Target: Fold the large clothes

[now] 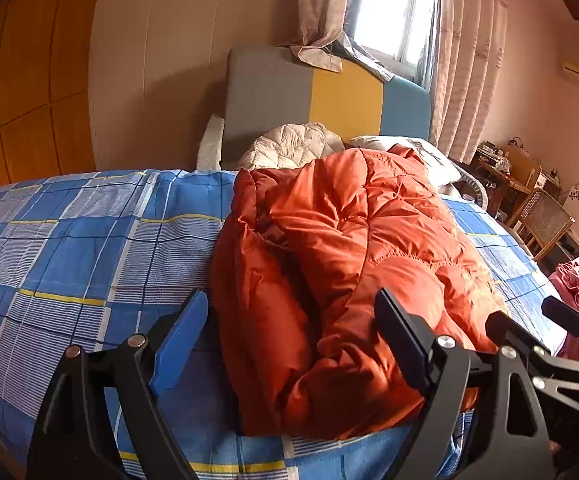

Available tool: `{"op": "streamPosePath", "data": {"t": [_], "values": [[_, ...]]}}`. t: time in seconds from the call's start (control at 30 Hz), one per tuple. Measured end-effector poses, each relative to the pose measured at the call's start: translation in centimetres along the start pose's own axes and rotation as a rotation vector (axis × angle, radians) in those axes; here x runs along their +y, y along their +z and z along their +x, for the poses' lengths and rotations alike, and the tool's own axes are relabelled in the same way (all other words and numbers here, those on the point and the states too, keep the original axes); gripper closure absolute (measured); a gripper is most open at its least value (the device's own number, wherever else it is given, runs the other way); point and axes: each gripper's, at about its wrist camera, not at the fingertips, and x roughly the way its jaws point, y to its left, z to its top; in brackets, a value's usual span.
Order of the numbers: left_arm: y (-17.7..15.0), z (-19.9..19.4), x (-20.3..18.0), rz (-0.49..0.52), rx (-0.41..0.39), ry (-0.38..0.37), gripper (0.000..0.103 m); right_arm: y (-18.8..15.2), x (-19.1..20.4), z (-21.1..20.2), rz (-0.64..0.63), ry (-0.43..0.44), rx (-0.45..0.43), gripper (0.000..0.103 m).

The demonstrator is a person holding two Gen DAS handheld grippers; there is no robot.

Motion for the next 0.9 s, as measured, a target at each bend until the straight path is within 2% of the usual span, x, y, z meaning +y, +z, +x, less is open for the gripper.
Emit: {"op": "streamPosePath", "data": {"t": [0.07, 0.33, 0.5, 0.9], "values": [[-0.5, -0.9, -0.2, 0.005, -0.007, 0.013, 0.013, 0.1, -0.2, -0.4, 0.004, 0.002, -0.003, 0.003], [-1.8, -3.3, -0.4, 0.013, -0.024, 0.038, 0.002, 0.1, -0.7, -2.4, 0.016, -0.024, -0.043, 0.003], [-2.3, -3.9, -0.7, 0.026, -0.017, 0.046, 0.002, -0.4, -1.2, -3.2, 0.041, -0.031, -0.041, 0.003], [-2.0, -7.0, -1.7, 0.055, -0.065, 0.088, 0.002, -0.5, -2.4, -4.0, 0.065, -0.049, -0.054, 0.003]]}}
